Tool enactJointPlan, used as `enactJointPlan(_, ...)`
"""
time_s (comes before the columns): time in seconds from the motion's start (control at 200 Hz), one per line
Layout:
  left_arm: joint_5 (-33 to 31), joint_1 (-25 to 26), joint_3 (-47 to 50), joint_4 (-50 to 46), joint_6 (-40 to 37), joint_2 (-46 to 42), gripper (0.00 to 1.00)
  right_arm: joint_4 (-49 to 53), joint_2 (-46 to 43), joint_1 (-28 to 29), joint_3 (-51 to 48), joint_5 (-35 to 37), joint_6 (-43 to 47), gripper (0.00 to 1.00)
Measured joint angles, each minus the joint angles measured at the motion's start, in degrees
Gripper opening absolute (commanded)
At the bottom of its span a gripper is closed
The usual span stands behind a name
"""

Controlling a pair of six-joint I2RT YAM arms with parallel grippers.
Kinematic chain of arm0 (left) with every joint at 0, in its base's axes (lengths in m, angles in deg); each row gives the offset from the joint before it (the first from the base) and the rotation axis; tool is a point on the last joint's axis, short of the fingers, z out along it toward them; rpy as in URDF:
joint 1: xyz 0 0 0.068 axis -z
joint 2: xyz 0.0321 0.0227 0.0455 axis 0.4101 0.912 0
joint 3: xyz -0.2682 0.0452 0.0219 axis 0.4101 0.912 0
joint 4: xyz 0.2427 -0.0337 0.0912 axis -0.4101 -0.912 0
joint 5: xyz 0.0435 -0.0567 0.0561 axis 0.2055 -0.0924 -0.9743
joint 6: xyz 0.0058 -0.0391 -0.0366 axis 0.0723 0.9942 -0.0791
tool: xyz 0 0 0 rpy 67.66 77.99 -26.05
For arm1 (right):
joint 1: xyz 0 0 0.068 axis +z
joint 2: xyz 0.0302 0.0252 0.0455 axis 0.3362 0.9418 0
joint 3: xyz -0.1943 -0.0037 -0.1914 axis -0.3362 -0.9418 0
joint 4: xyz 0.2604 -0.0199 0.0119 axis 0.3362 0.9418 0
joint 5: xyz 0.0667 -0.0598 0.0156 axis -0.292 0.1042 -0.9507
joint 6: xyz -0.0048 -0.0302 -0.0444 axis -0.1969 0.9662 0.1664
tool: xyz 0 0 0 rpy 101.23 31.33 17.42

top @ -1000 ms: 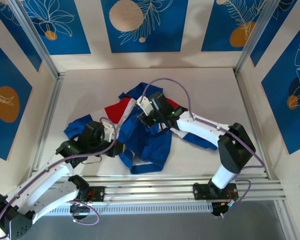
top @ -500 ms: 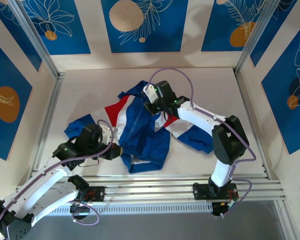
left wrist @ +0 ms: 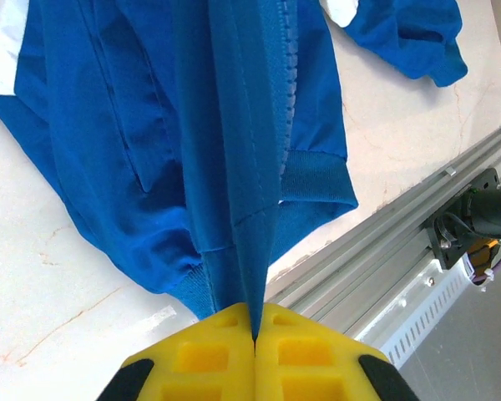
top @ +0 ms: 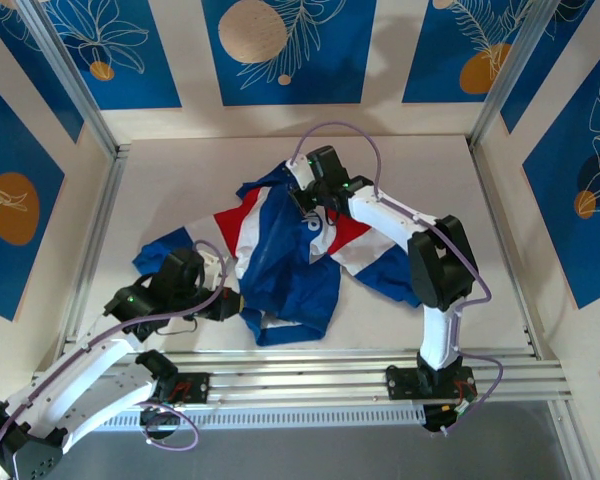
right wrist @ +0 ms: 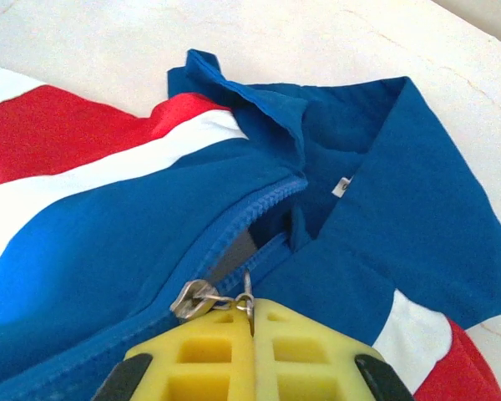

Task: Zip up the jacket

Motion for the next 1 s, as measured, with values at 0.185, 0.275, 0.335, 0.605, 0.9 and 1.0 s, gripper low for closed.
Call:
enactJointPlan(0.185,0.0,0.0,0.0,-1.0,0.4,0.0,0.00,1.6,4.0,-2.1,5.4,0.0,0.2,0.00)
enactJointPlan(0.275,0.0,0.0,0.0,-1.0,0.8,-0.2,0.00,2.7,6.1,-2.8,8.6,0.0,0.5,0.00)
enactJointPlan(0.335,0.0,0.0,0.0,-1.1,1.1,-0.2,0.00,3.5,7.8,-3.2,11.2,-0.2,0.9,0.00)
enactJointPlan(0.605,-0.2,0.0,0.0,-0.4,1.9,0.1,0.00,8.3,14.2,-4.2,21.1,-1.5,2.2,0.00)
enactJointPlan(0.9,-1.2,-0.1,1.0,2.0,4.0,0.6,0.00,13.5,20.0,-5.1,29.7,-4.3,2.8,0.00)
enactJointPlan(1.0,-1.6,-0.2,1.7,2.9,5.4,0.5,0.00,15.2,22.2,-5.4,32.8,-5.4,2.7,0.00)
